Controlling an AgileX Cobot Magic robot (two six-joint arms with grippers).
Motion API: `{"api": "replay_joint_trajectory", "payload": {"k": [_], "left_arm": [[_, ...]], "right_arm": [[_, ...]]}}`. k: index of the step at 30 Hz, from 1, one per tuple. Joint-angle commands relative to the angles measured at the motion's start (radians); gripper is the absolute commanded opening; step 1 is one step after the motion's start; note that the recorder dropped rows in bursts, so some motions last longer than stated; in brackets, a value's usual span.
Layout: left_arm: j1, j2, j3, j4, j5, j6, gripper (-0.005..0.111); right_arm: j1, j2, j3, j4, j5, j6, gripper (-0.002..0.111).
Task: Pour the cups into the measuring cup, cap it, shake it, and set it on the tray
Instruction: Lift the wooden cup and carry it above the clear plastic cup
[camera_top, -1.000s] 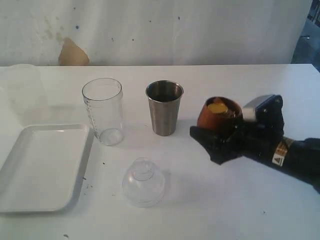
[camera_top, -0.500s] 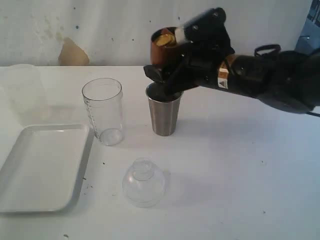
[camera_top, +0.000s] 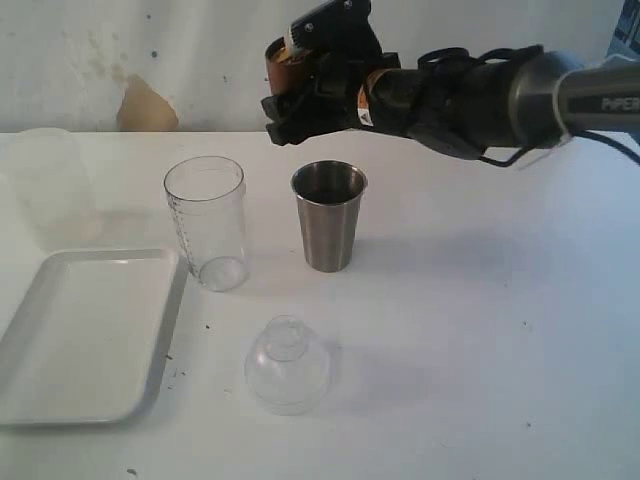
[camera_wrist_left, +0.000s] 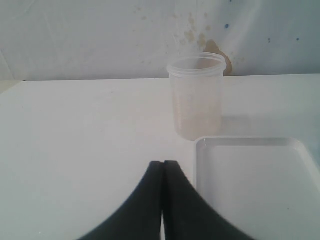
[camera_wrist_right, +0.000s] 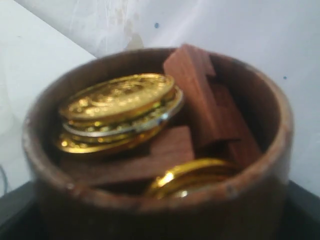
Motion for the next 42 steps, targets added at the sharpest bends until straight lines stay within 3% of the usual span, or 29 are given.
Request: {"api": "replay_joint_trajectory", "payload": {"k": [1,9,15,22,42], "left_arm": [[-0.001,-0.003,0.005,0.005,-0.012,-0.001,0.000],[-0.001,-0.003,0.005,0.005,-0.012,-0.001,0.000],[-0.001,-0.003,0.005,0.005,-0.012,-0.001,0.000],[-0.001,-0.003,0.005,0.005,-0.012,-0.001,0.000],[-0.001,-0.003,0.005,0.005,-0.012,-0.001,0.000]], "right_arm": [[0.010,0.073,-0.097,-0.031,-0.053,-0.018,0.000],[0.032,0.142,-0.175,-0.090,-0.055,-0.112,0.000],[0.060,0.142,-0.187,-0.091,-0.058,-0.402,0.000],[0.068,0.155,-0.188,-0.091,-0.071,-0.563,0.000],[0.068,0.155,-0.188,-0.091,-0.149,-0.796,0.000]]}}
